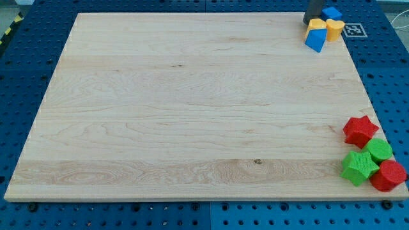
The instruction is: Nudge the blue cube a bit right
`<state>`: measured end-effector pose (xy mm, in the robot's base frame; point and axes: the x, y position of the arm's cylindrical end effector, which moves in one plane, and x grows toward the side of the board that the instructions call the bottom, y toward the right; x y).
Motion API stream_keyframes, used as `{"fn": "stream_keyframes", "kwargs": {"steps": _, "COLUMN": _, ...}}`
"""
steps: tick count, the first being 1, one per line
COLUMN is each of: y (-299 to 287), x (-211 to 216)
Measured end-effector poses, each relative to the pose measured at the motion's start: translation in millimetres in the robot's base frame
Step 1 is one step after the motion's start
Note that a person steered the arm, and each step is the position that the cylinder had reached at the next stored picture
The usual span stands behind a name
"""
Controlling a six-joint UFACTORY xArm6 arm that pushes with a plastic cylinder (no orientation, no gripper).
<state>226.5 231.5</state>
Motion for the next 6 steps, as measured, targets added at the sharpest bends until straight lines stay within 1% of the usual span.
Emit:
{"fn": "stream_keyframes", "kwargs": {"steps": 1, "y": -11.2, "x": -35.2}}
{"fn": "stream_keyframes", "kwargs": {"steps": 2, "y": -9.4, "x": -35.1}}
{"fn": "stream_keyframes", "kwargs": {"steps": 4, "y": 78.7, "x": -35.4}}
{"fn": "stream_keyframes", "kwargs": {"steps": 5, "y": 87.5, "x": -31.3}}
{"fn": "stream_keyframes", "kwargs": {"steps": 6, "y": 83.7, "x": -10.6}}
